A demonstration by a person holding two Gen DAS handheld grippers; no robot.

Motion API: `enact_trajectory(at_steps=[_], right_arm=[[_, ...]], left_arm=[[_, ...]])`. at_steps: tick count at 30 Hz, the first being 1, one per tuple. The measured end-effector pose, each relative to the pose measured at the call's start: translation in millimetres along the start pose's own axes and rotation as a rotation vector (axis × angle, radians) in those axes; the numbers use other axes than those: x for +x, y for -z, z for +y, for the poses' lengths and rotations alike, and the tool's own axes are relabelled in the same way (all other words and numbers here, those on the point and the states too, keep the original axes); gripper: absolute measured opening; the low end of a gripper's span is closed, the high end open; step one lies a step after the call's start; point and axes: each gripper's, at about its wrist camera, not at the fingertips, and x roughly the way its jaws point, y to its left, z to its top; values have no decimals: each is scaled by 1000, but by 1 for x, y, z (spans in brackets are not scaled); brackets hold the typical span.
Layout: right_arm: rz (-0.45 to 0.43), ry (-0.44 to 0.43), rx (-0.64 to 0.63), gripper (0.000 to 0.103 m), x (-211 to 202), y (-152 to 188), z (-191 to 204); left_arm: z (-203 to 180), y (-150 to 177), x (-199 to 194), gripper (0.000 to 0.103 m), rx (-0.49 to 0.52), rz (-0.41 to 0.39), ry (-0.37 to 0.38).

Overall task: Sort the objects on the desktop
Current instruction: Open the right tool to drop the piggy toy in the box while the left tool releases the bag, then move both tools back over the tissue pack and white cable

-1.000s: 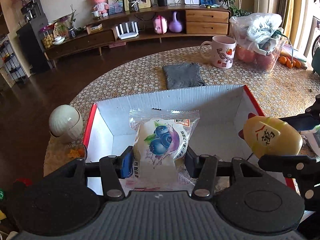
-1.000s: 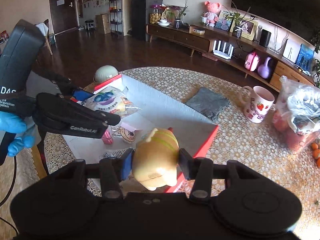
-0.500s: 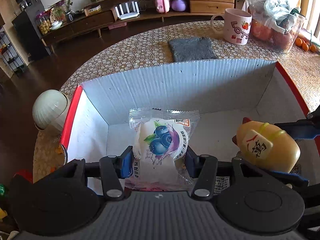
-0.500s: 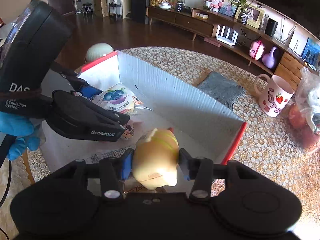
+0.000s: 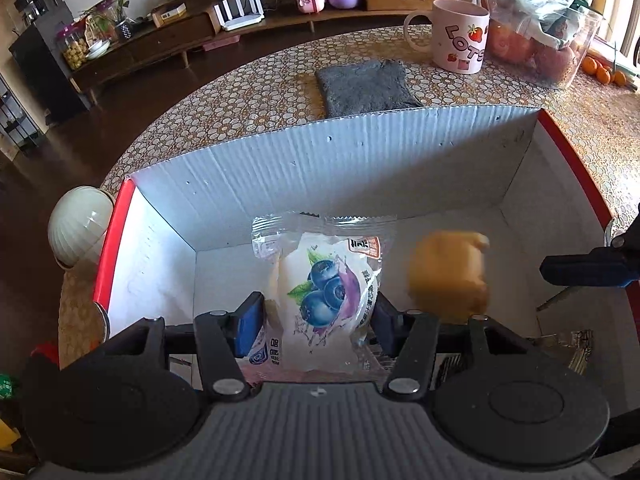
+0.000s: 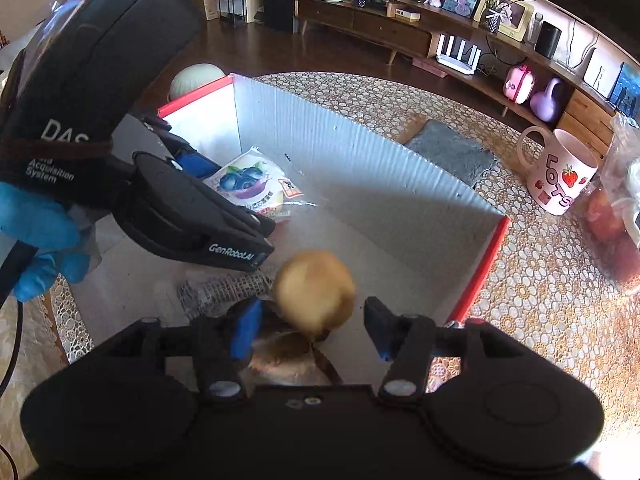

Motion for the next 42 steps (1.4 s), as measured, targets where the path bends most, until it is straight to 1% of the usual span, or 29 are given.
enact_trajectory(at_steps=[1, 2, 4, 8, 9, 10, 19, 22, 25, 27, 30, 33, 37, 38, 40, 42], right_arm=[[-4, -4, 0, 62, -1, 1, -1], [-6, -7, 0, 62, -3, 1, -2], [-10, -10, 0, 62, -7, 2, -1], [-26, -25, 8, 65, -18, 5, -5], [-30, -29, 12, 68, -21, 6, -6], [-40, -32, 17, 76, -26, 8, -7], [-101, -63, 48, 78, -64, 18, -17], [-124, -72, 62, 79, -78, 23, -20], [-145, -70, 75, 80, -94, 31, -27], [-156, -69, 86, 81, -103, 37, -33], [-167, -59, 113, 84, -119, 49, -48], [-172, -38, 134, 84, -131, 61, -61], [-169, 9, 149, 85, -144, 78, -78], [-168, 20, 153, 86, -147, 83, -83], [-166, 43, 164, 87, -153, 94, -93], [-167, 60, 182, 88, -159, 105, -104]], left_arm=[[-1, 0, -2, 65, -1, -6, 0], [-2, 1, -3, 67, -3, -13, 1], [-3, 0, -7, 70, -9, -20, 2], [-5, 1, -18, 70, -13, -39, 0], [-5, 2, -21, 70, -15, -44, 0], [-6, 2, -24, 70, -18, -47, -1], [-11, 12, -56, 70, -44, -89, 8], [-16, 17, -68, 70, -44, -104, 6], [-23, 22, -82, 70, -41, -122, 19], [-30, 24, -92, 70, -37, -136, 25], [-41, 27, -105, 70, -29, -153, 57], [-56, 30, -118, 70, -20, -169, 93], [-83, 34, -133, 71, 22, -194, 131], [-90, 35, -136, 74, 32, -198, 141], [-105, 37, -142, 78, 58, -216, 161], [-122, 39, -146, 78, 83, -223, 184]])
